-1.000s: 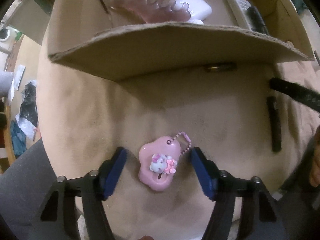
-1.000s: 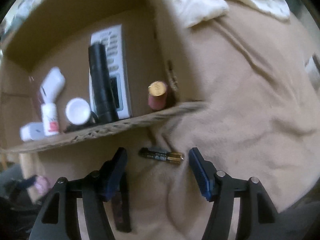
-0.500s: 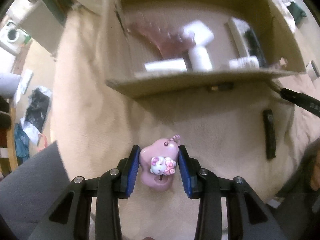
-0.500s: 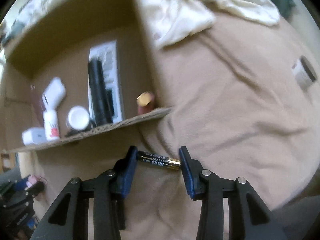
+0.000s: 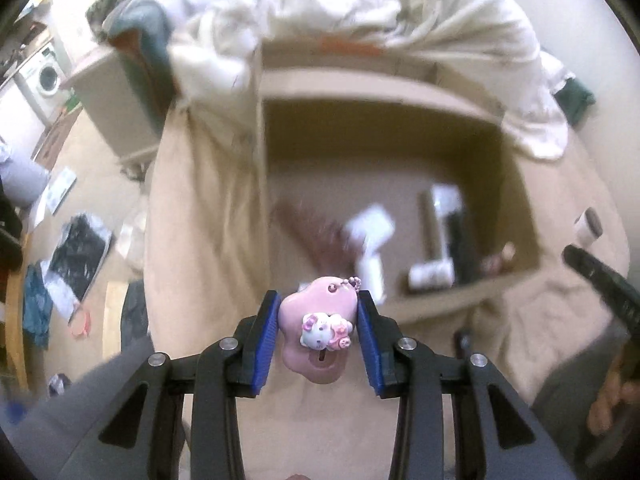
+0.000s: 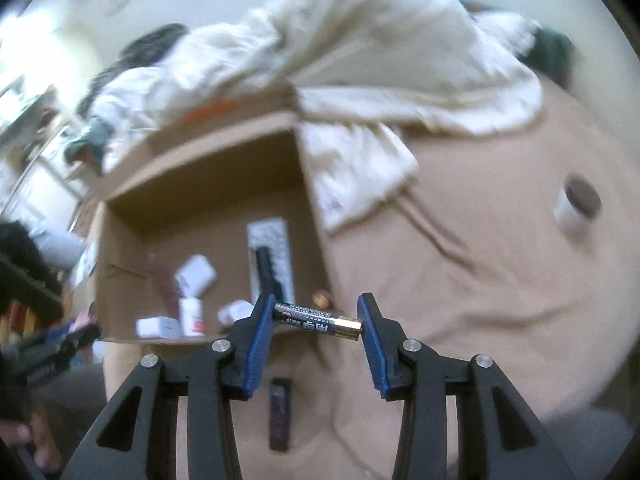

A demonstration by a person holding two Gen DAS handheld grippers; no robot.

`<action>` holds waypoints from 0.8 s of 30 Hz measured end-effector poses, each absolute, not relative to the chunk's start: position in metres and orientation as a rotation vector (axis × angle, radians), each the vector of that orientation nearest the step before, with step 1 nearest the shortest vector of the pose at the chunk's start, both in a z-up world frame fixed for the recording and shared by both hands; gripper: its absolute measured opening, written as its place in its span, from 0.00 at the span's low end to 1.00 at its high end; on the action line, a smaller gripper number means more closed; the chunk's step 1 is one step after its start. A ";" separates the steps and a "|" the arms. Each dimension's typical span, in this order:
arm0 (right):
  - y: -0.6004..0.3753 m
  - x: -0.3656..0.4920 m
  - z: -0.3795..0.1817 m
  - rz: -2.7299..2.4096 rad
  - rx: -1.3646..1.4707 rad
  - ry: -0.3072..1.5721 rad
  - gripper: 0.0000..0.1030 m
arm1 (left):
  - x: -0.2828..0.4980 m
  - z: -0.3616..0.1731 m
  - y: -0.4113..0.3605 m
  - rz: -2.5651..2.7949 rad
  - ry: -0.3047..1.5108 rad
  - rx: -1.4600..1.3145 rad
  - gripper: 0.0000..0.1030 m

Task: Organize rigid objects
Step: 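Carry the pink case with the left tool while the right tool carries the battery into the box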

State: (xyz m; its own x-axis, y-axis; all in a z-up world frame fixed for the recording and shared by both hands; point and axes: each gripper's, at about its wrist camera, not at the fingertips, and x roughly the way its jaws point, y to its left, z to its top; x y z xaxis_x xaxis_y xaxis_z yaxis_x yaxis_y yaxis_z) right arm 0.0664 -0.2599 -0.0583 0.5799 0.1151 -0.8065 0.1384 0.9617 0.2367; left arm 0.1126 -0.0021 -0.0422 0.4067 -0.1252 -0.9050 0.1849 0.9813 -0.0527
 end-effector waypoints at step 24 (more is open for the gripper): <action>-0.231 0.135 -0.121 0.133 0.260 1.079 0.43 | 0.182 -0.113 -0.062 -0.210 1.107 0.213 0.32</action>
State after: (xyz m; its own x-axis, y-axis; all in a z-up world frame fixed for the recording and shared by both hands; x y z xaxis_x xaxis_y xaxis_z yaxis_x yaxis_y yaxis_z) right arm 0.1353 -0.2314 -0.1214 0.4684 0.2333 -0.8521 0.0196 0.9615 0.2740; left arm 0.1821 -0.0617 -0.1130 0.4314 -0.0609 -0.9001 0.2724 0.9599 0.0656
